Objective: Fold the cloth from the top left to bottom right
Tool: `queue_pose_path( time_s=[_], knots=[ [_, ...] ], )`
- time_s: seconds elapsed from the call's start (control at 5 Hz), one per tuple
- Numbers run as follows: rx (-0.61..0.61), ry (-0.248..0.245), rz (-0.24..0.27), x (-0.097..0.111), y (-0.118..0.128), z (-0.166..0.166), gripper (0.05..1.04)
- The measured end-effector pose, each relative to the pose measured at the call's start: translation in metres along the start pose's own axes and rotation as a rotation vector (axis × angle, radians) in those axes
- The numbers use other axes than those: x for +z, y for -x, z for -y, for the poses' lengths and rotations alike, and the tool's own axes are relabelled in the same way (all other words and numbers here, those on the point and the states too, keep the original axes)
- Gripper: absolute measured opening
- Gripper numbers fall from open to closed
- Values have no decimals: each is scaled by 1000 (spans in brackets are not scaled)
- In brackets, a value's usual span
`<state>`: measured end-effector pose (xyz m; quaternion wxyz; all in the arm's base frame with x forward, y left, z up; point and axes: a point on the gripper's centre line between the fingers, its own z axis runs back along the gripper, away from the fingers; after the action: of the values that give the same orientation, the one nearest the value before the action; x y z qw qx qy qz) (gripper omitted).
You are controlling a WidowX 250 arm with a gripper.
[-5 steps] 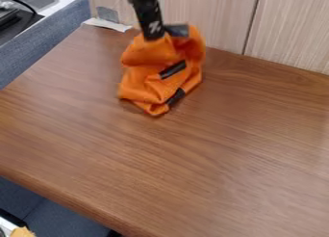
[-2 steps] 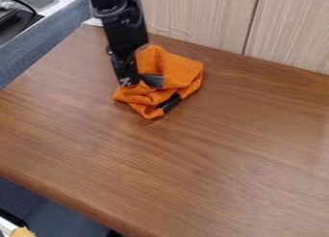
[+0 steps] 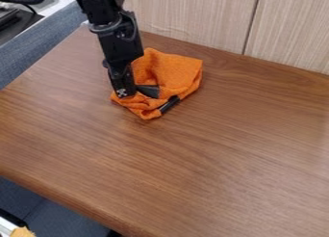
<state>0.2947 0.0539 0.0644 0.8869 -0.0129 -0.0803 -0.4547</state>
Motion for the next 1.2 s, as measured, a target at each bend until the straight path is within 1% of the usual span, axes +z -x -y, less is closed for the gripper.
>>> queue_pose_path(
  time_s=[0.2, 0.4, 0.6, 0.8, 1.0, 1.2],
  knots=[
    [36, -10, -44, -1, 3, 0, 241],
    [51, -3, -54, -1, 5, 1, 506],
    [66, 2, -74, 0, 7, 2, 806],
    [56, -30, -65, 13, -1, -1, 1004],
    [48, -51, -29, 30, -8, -1, 1003],
    [31, -66, 20, 52, -18, 1, 1000]
  ],
)
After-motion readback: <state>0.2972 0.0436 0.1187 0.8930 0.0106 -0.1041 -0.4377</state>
